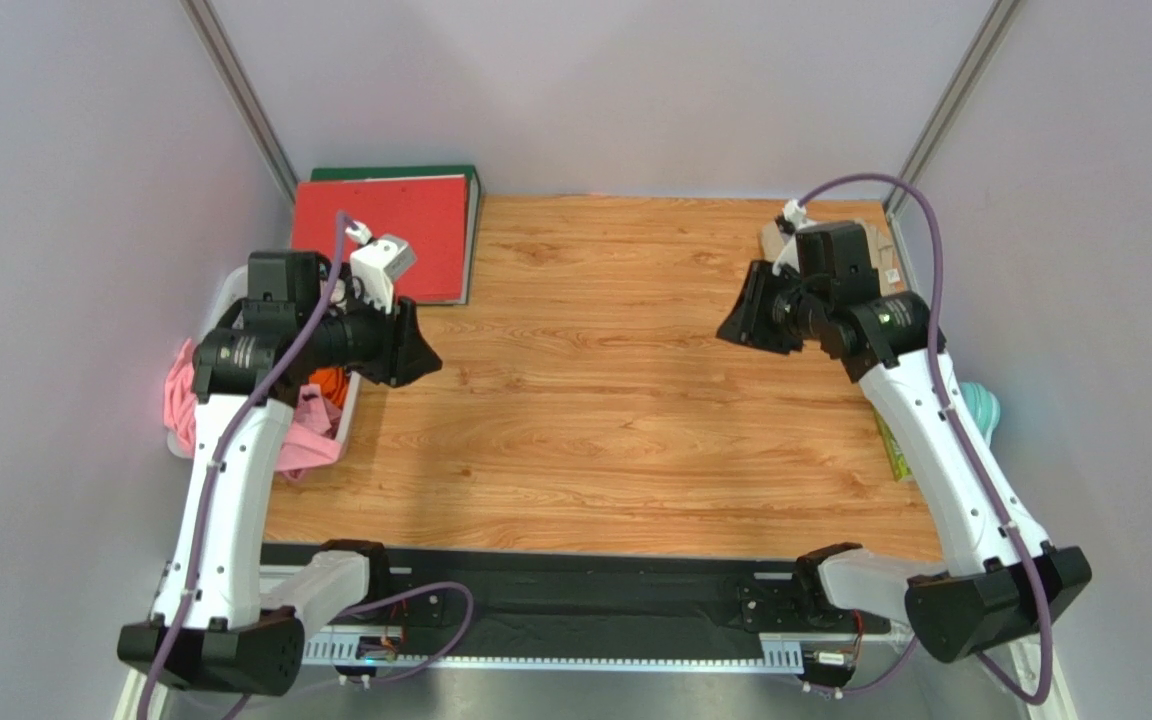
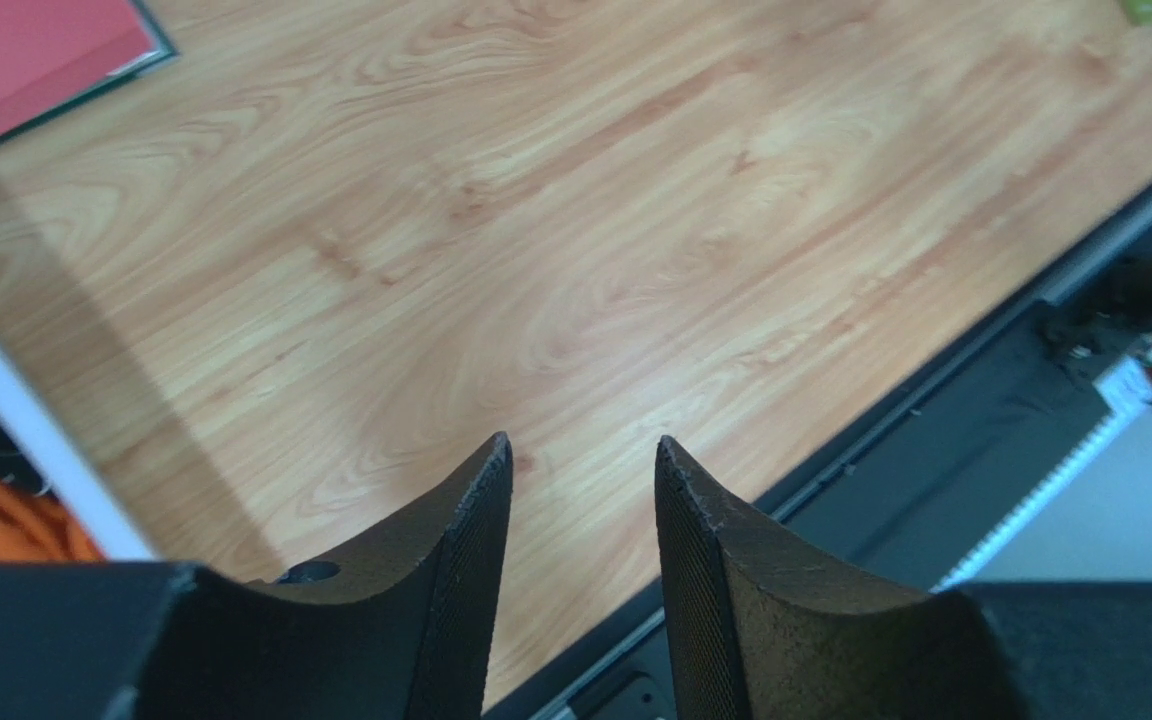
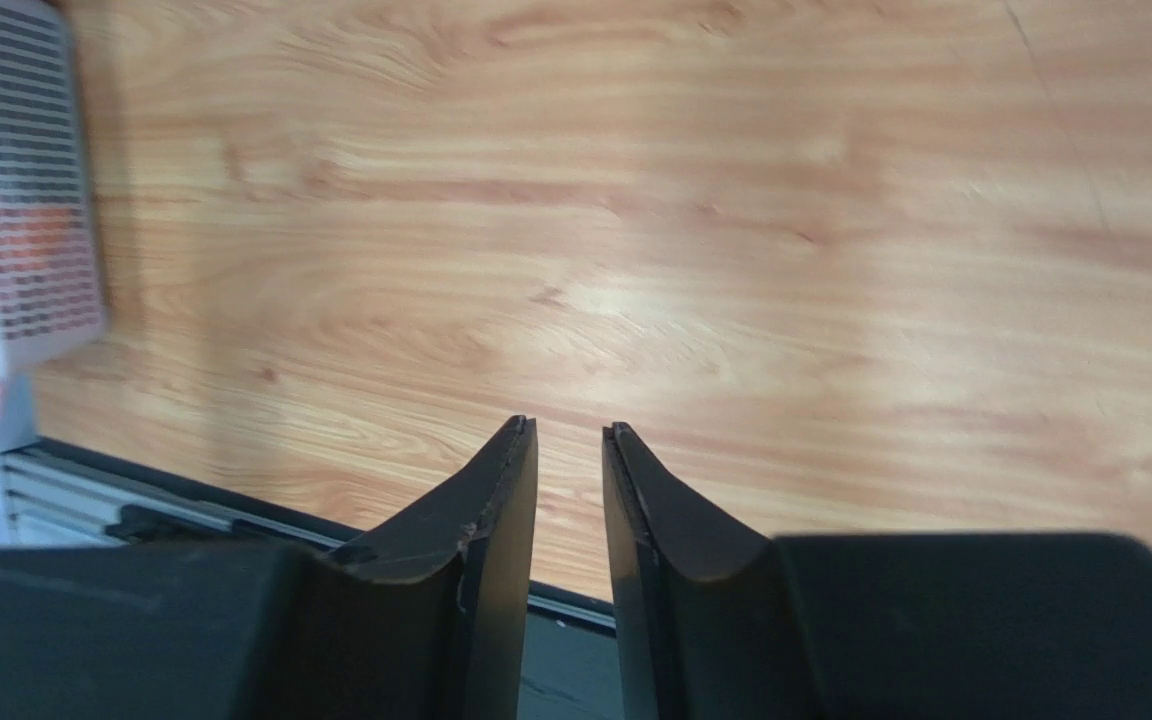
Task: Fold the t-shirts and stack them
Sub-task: Neatly place the folded tshirt to the corner
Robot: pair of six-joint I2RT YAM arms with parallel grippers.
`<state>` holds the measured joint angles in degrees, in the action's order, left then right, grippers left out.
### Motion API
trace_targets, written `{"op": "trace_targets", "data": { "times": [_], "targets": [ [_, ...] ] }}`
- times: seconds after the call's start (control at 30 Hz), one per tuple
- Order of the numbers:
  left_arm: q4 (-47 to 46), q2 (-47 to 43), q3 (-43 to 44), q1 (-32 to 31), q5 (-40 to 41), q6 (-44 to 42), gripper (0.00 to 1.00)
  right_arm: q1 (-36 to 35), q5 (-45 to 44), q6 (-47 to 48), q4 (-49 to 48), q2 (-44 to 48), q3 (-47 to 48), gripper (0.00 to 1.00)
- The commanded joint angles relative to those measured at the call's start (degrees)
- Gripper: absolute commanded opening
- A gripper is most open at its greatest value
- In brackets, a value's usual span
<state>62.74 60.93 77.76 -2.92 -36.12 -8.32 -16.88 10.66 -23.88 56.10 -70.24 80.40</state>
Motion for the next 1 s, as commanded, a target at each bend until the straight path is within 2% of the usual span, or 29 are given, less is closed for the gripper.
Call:
{"op": "trace_targets", "data": {
  "times": [0.0,0.03,0.1,0.17,0.23,0.27,0.3,0.33,0.43,0.5,0.63,0.97],
  "targets": [
    [-14.47,-6.86,-7.26,0.46,9.39,5.06,0.48,-0.08,-8.37,0.24,-1.86,7.47,-7.17,0.25],
    [-16.32,-7.92,-8.22,0.46,10.62,5.5,0.48,-0.08,-8.28,-0.11,-2.39,8.09,-8.14,0.17],
    [-16.33,-7.93,-9.55,0.46,10.98,5.68,0.45,-0.08,-8.46,-0.64,-2.75,9.23,-9.21,0.15],
    [-15.37,-6.88,-9.82,0.46,12.38,5.51,0.24,-0.17,-9.51,-0.29,-2.4,9.5,-9.39,0.13],
    [-15.28,-6.61,-10.43,0.46,15.63,5.24,0.03,-0.25,-13.61,0.23,-2.22,10.29,-9.39,0.34],
    [-15.8,-6.78,-10.78,0.46,16.77,5.15,0.03,-0.25,-14.77,0.5,-2.04,10.47,-9.3,0.41],
    [-16.42,-7.66,-11.22,0.54,19.04,5.07,0.06,-0.43,-15.05,1.54,-1.78,10.47,-8.86,0.53],
    [-17.81,-8.01,-11.83,0.54,20.11,5.15,0.33,-0.26,-15.14,2.86,-0.56,10.3,-7.81,0.57],
    [-18.53,-8.72,-11.93,0.54,22.23,5.06,0.87,-0.34,-15.49,3.4,1.29,9.86,-6.23,0.71],
    [-17.66,-8.55,-11.58,0.54,21.45,4.98,0.98,-0.25,-14.97,4.28,1.04,10.38,-5.87,0.77],
    [-16.43,-8.54,-10.52,0.54,20.74,5.33,1.0,-0.25,-12.15,4.63,-0.81,11.61,-6.4,0.83],
    [-15.81,-9.51,-10.61,0.54,20.39,5.68,1.0,-0.25,-8.72,5.33,-1.34,11.7,-6.84,0.85]
  ]
}}
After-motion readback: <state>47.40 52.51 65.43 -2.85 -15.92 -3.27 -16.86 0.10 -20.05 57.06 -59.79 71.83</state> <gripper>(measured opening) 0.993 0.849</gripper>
